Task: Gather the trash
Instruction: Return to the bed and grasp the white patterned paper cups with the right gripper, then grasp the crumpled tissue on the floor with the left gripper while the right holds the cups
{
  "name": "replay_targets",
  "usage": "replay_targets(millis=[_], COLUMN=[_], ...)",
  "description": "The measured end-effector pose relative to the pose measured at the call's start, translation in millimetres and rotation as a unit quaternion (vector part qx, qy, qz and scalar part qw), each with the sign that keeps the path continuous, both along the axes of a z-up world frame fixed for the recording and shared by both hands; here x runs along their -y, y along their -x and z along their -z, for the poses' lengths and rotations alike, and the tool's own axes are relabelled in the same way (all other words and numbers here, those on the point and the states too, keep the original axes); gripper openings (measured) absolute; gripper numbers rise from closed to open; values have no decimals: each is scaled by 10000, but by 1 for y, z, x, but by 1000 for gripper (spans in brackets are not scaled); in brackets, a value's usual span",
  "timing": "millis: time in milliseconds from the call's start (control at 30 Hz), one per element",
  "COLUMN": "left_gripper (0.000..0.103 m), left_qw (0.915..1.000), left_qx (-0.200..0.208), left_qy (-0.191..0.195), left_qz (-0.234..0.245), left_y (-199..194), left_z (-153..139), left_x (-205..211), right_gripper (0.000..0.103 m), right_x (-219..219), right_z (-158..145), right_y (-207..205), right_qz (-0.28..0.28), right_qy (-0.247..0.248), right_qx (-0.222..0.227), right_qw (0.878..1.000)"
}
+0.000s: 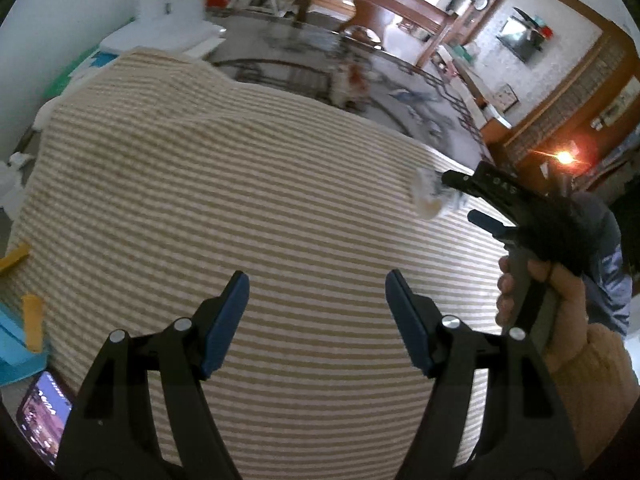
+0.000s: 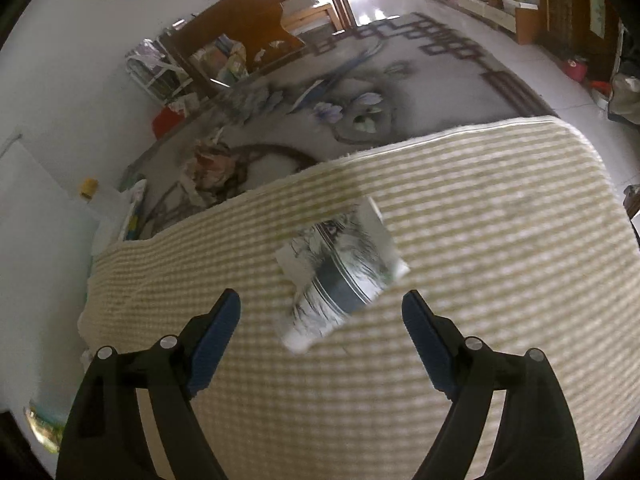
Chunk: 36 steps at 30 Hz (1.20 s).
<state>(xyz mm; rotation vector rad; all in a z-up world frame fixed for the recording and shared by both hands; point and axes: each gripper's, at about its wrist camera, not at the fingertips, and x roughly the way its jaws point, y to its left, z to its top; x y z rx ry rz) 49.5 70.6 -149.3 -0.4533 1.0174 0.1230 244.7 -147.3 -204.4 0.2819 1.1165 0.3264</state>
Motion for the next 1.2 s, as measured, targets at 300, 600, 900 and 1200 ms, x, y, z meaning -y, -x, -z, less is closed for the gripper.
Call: replay_targets(millis=[300,600,900,1200], left_gripper=[68,68,68,74], left_qw=[9999,9997,9992,9988], left_qx=[-19,-15,365,344], left_qy=[70,237,120,-206], left_qz=[-152,-21,-95,283], left_y=[7,-12,-83,-216], left_z=[5,9,-9,4], left_x=[-24,-22,-49,-39], right_gripper=[39,24,24,24], right_x=[-19,1,27,58], right_z=[21,-4,-30,-21], right_y=[-17,11,91,133], right_qz=[-159,-470,-802,-312], right_qy=[307,-15,185,247], right_qx=[-303,-144,185,-47], right_qw=[9989,9988,9964,9992])
